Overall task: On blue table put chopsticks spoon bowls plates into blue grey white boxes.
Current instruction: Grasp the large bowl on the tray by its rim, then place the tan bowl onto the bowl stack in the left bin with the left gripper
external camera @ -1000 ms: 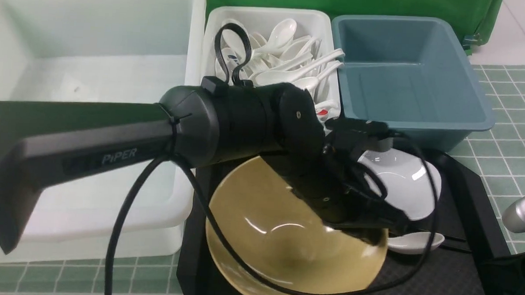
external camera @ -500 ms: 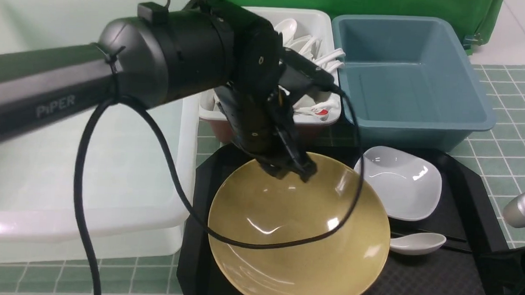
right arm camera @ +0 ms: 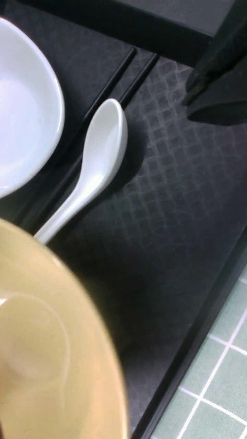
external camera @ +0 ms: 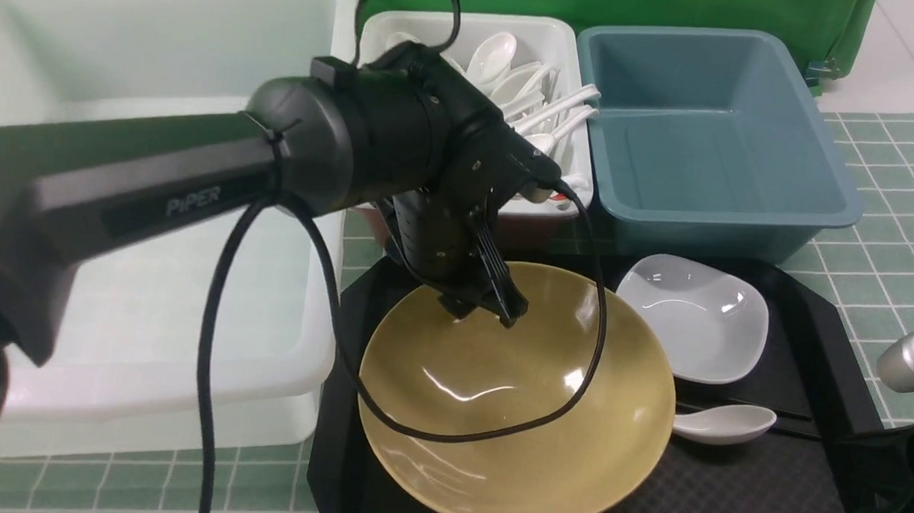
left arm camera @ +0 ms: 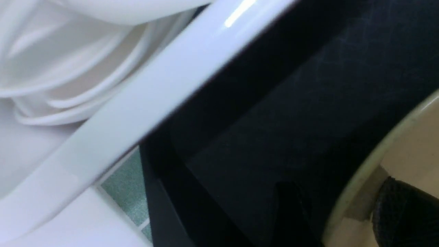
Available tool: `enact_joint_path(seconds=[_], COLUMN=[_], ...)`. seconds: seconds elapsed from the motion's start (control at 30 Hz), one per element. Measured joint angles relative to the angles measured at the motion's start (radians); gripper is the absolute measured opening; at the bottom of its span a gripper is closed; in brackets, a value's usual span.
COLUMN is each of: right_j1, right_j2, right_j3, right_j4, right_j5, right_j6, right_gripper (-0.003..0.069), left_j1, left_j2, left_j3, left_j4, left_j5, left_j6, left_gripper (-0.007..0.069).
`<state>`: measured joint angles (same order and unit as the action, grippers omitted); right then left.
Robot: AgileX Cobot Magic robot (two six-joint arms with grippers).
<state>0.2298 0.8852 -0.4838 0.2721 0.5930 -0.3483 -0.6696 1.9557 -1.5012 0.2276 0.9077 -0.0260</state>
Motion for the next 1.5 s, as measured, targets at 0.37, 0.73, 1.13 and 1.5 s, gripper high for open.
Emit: enact_joint_path(seconds=[0.37, 0.73, 1.13, 1.5], right_j1=[0.0, 0.0, 0.0, 0.0], right_j2=[0.0, 0.0, 0.0, 0.0], right_j3=[0.0, 0.0, 0.0, 0.0], right_j4=[0.0, 0.002, 0.005, 0.006], right_j5=[-0.001, -0.001, -0.001, -0.001], right_j6=[0.0, 0.0, 0.0, 0.0], right_gripper=[0.0047, 0.0048, 0.0048, 0.0051], left_j1=[0.003, 0.036, 0.181, 0.181], left_j2=[0.006, -0.15, -0.174, -0.059], left_j3=[-0.017, -0.01, 0.051, 0.082], left_j4=[-0.032, -0.31, -0.657, -0.655], left_j5=[0.026, 0.071, 0.105, 0.102], left_j6=[0.108, 0.235, 0.451, 0.406], left_gripper=[0.0165, 0.0015, 0.0008, 0.0041])
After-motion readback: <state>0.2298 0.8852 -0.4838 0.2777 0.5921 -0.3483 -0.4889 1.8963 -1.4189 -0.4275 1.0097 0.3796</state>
